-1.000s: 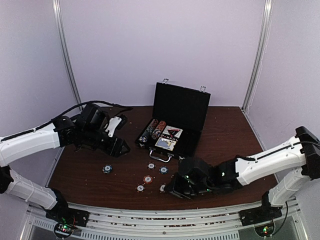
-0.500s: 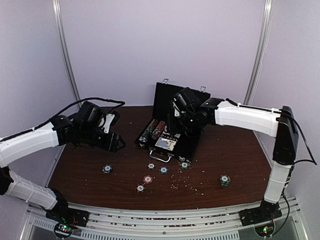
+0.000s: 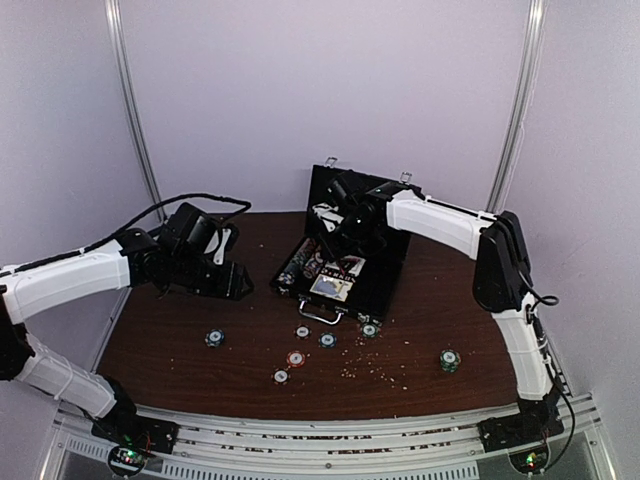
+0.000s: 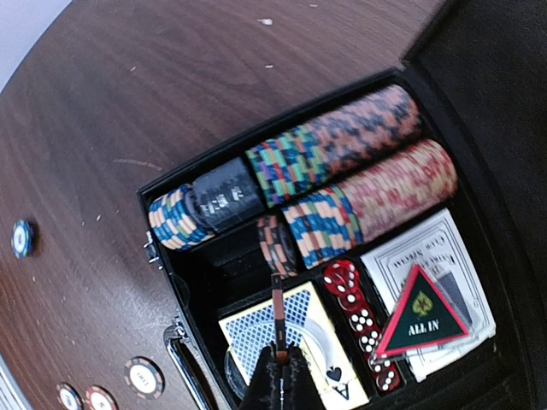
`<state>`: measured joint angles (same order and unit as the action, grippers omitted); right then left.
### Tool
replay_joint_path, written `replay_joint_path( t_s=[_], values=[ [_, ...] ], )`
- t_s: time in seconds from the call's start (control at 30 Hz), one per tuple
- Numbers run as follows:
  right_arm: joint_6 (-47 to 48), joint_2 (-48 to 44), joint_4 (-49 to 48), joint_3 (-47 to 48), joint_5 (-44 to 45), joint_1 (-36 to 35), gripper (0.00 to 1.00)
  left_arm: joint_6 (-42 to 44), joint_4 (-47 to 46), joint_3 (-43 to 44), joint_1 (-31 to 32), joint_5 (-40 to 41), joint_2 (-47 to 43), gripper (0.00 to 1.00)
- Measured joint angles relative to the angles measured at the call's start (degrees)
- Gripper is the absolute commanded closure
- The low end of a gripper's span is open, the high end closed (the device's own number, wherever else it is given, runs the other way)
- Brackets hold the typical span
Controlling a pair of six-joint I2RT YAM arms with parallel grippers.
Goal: Pack up texas hold em set
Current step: Place the poker chip in the slot.
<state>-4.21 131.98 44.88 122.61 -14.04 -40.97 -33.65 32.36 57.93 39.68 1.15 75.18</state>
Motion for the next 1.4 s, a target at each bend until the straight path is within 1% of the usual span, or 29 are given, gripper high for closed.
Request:
replay_joint_path(
  t_s=[0.27,0.47,0.7,1.1,1.4],
  values=[
    [7.26,2.89,0.42,2.80,-5.46,-0.04,1.00,-2.58,-0.13,0.04,0.00,1.66,1.05,0.41],
    [9.25,5.07,0.31,3.87,-6.71,-0.07,1.00,-3.17,-0.15,0.50,0.00,1.77,2.25,0.41],
    [9.40,7.67,-0.24,4.11,-5.11,-0.07,1.00,-3.45,-0.17,0.74,0.00,2.75,2.40,0.41],
    [9.42,8.94,-1.62,5.68,2.19,-0.46,1.00,-3.34,-0.11,2.84,0.00,3.58,3.98,0.41],
    [9.40,9.60,-2.69,6.58,2.73,-0.79,1.00,-2.58,0.24,3.82,0.00,3.87,5.68,0.41]
  ],
)
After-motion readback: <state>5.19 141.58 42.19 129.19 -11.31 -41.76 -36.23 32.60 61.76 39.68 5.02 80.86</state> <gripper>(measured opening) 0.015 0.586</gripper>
